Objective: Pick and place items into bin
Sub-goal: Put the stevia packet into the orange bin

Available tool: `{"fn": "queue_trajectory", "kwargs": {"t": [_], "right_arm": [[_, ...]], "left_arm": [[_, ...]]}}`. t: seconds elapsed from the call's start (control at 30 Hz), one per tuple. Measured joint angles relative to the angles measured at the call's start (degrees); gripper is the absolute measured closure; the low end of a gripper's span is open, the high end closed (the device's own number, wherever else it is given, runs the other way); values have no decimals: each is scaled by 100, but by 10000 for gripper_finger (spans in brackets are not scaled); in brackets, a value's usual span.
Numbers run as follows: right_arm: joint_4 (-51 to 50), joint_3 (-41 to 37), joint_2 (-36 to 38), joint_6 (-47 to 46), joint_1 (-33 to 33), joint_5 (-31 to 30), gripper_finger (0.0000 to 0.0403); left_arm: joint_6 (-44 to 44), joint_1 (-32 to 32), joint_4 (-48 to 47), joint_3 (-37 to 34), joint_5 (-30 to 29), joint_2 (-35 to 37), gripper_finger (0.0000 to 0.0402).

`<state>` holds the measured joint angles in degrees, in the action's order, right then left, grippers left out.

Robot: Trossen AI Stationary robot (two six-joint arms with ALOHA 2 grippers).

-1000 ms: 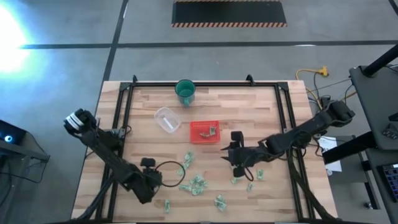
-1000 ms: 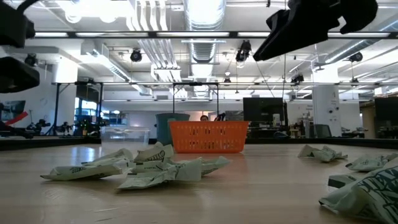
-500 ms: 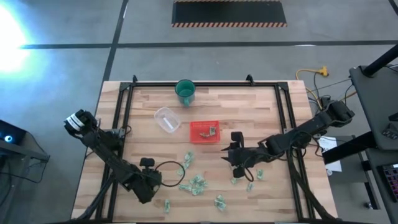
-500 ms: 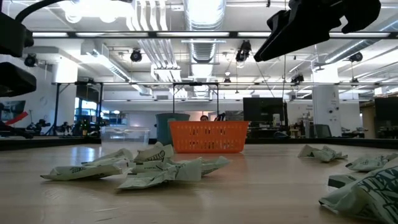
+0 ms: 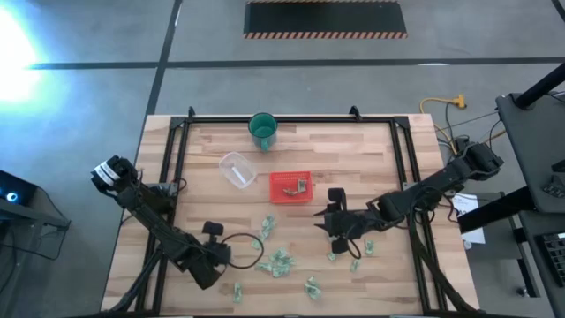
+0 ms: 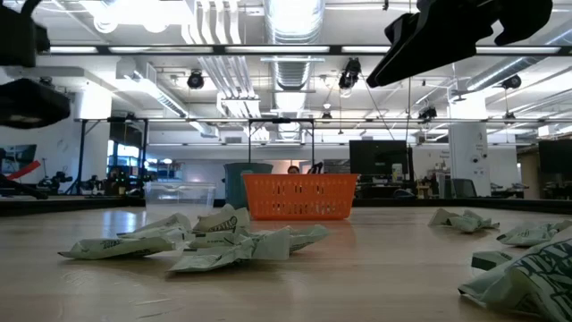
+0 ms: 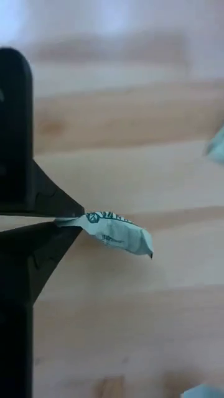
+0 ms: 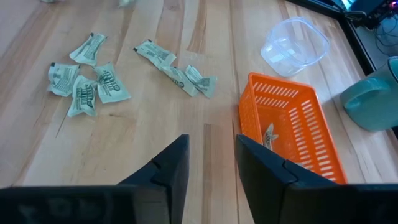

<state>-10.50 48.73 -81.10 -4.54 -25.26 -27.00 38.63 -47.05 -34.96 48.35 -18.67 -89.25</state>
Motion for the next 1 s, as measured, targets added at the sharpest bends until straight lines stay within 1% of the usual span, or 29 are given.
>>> {"fn": "queue_trajectory", "kwargs": {"t": [0.07,0.23,0.3,0.4,0.47,0.67,0.8,0.93,1.0], "right_arm": [[-2,0,0,-4,-26,0,285],[-4,0,0,-110,-117,3,292],[-8,0,0,-197,-170,6,295],[-107,0,0,-353,-283,18,299],[-247,0,0,-540,-373,32,301],[-841,0,0,-1354,-782,69,309],[-1098,0,0,-1880,-1136,68,314],[-1119,0,0,-2222,-1464,63,318],[-1119,0,0,-2373,-1602,53,320]], "left_arm": [[-221,9,-4,37,-426,0,400],[-922,186,-4,195,-1879,2,401],[-1245,363,0,272,-2185,2,401],[-1744,776,42,368,-2388,4,401],[-2115,1101,177,388,-2412,4,401],[-3555,2046,975,438,-2330,11,401],[-4187,2554,1056,710,-2130,13,402],[-4826,3074,1311,914,-1741,15,402],[-5162,3362,1674,949,-1320,15,402]]}}
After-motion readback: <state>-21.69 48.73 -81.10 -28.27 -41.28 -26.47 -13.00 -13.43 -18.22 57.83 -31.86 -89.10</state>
